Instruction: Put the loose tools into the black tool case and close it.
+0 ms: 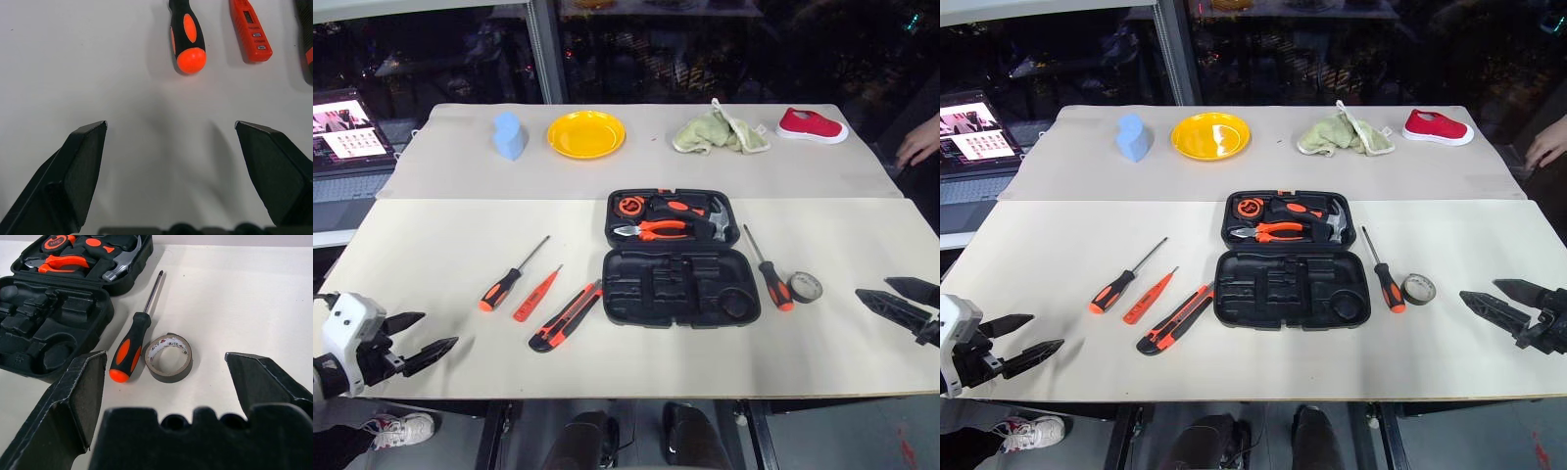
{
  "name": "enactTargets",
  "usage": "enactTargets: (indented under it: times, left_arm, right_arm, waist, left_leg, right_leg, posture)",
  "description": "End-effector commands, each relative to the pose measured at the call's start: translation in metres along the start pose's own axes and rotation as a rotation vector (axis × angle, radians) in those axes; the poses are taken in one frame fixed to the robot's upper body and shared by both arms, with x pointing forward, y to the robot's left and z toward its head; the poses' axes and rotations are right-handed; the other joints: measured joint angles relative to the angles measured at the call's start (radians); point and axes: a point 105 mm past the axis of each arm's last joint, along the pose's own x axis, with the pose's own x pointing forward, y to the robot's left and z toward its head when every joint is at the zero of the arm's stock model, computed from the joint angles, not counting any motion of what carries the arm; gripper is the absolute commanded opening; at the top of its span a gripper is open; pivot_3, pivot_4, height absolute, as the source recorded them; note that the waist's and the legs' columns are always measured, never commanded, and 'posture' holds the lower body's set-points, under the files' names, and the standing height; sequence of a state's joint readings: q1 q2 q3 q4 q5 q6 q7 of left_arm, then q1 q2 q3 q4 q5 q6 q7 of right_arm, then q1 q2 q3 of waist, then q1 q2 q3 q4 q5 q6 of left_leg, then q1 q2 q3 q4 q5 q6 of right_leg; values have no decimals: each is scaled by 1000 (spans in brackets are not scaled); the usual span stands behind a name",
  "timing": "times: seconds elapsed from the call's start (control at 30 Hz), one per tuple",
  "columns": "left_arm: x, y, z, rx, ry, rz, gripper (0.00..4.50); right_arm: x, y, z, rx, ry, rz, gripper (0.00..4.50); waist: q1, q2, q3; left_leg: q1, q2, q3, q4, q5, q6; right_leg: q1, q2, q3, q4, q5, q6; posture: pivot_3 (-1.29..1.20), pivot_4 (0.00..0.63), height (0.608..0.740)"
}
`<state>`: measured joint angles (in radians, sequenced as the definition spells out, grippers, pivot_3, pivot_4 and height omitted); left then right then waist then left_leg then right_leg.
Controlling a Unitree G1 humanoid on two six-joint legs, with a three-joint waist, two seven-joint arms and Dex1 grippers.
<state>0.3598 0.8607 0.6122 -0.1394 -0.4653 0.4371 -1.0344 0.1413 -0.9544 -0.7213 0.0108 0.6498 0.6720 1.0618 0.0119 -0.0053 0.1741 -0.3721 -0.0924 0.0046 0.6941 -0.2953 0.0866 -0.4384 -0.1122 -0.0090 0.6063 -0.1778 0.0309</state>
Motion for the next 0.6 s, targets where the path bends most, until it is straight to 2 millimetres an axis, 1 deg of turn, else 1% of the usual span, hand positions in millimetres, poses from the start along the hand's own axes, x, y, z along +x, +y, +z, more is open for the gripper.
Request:
enactTargets:
  times: [0.03, 0.13, 0.17, 0.23, 0.27, 0.33, 0.4, 0.47, 0.6]
  left_arm:
    - [-4, 5, 5, 33, 5, 21, 4500]
    - [1, 8, 7, 54, 6, 37, 4500]
    - [3, 8, 9, 49, 8, 35, 4500]
    - [11, 4, 14, 38, 45, 7, 4500]
    - [14, 4, 18, 53, 63, 1, 4500]
    - [21, 12, 28, 74, 95, 29, 4500]
    - [28, 18, 41, 61, 120, 44, 4500]
    - [34, 17, 52, 63, 150, 20, 4500]
    - [46, 12, 67, 68, 256, -26, 4500]
  right_arm:
    - [-4, -2, 6, -35, -19, -14, 4468]
    - [-7, -5, 2, -65, 0, -31, 4468]
    - [-6, -2, 4, -84, 4, -22, 4468]
    - [-2, 13, 15, -123, -12, 30, 4468]
    - [1, 23, 21, -138, -24, 64, 4468]
    - [8, 42, 31, -165, -37, 127, 4468]
    - [18, 65, 40, -203, -41, 204, 4468]
    - [25, 90, 48, -233, -45, 292, 4468]
    - [34, 142, 58, -307, -35, 491, 4468]
  waist:
    - [0, 0, 0]
    - [1, 0, 0]
    - [2, 0, 0]
    - [5, 0, 0]
    - [4, 0, 0]
    - [2, 0, 0]
    - [2, -1, 1]
    - [0, -3, 1]
    - [-2, -4, 1]
  left_leg:
    - [0, 0, 0, 0, 0, 0]
    - [0, 0, 0, 0, 0, 0]
    - [0, 0, 0, 0, 0, 0]
    - [0, 0, 0, 0, 0, 0]
    - [0, 0, 0, 0, 0, 0]
    - [0, 0, 0, 1, 1, -1]
    - [0, 0, -2, 1, 2, -3]
    - [0, 1, -3, 1, 3, -5]
    - [0, 1, -3, 1, 3, -5]
  right_leg:
    - [0, 0, 0, 0, 0, 0]
    - [0, 0, 0, 0, 0, 0]
    - [0, 0, 0, 0, 0, 0]
    - [0, 0, 0, 0, 0, 0]
    - [0, 0, 0, 0, 0, 0]
    - [0, 0, 0, 2, 0, 0]
    - [0, 1, -1, 3, 0, 0]
    - [0, 2, -2, 3, 0, 0]
    - [-1, 4, -2, 4, 2, -2]
  posture:
    - [0, 150, 740]
    - [0, 150, 740]
    - [0, 150, 740]
    - [0, 150, 740]
    - [0, 150, 740]
    - [0, 150, 740]
    - [0, 150, 740]
    - [0, 150, 740]
    - [0, 150, 740]
